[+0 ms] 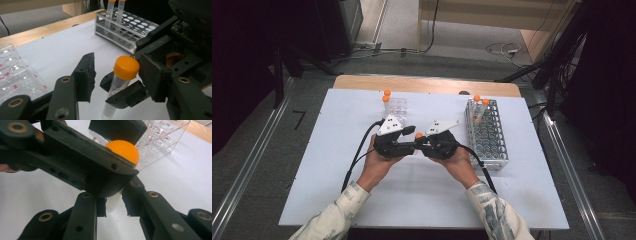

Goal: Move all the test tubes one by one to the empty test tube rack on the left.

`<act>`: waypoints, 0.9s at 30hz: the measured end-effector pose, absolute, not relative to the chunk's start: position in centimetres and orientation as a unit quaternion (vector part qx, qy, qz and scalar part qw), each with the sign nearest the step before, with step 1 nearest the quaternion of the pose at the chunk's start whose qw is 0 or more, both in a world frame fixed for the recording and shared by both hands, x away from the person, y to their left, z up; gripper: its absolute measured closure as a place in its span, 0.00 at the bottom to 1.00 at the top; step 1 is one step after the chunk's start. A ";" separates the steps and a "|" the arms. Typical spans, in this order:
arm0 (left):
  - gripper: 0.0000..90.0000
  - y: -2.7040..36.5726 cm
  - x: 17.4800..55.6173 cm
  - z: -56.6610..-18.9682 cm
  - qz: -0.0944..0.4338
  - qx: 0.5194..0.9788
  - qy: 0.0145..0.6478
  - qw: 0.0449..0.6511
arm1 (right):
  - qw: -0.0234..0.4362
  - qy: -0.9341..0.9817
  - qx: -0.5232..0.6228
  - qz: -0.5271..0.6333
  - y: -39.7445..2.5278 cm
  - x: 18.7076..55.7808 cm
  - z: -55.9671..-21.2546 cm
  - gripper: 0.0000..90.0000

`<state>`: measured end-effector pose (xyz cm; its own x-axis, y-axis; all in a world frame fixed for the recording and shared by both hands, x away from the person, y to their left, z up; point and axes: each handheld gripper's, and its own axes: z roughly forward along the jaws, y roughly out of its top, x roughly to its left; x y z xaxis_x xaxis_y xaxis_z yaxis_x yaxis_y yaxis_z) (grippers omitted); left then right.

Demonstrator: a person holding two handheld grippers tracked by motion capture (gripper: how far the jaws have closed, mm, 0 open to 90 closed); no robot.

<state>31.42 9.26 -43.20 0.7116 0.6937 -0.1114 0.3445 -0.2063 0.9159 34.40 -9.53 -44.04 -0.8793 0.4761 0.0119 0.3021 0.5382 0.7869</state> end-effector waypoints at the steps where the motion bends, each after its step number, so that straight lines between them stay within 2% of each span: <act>1: 0.55 9.2 31.4 -43.2 0.166 0.759 0.343 0.529 | 0.102 0.871 0.223 0.427 -9.5 34.4 -44.0 0.79; 6: 0.61 9.2 31.4 -43.2 0.163 0.759 0.339 0.532 | 0.101 0.870 0.223 0.428 -9.6 34.4 -43.9 0.79; 13: 0.76 9.1 31.3 -43.2 0.161 0.757 0.334 0.538 | 0.102 0.869 0.227 0.428 -9.6 34.5 -43.9 0.80; 25: 0.78 9.0 31.3 -43.1 0.164 0.754 0.338 0.539 | 0.096 0.867 0.231 0.431 -9.8 34.6 -43.8 0.79; 27: 0.78 9.1 31.4 -43.0 0.160 0.751 0.341 0.542 | 0.096 0.866 0.229 0.434 -9.9 34.6 -43.8 0.70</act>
<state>31.38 9.14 -43.04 0.7157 0.6864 -0.1292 0.3392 -0.1799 0.9233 34.63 -9.90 -43.79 -0.8766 0.4802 0.0322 0.3136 0.5191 0.7951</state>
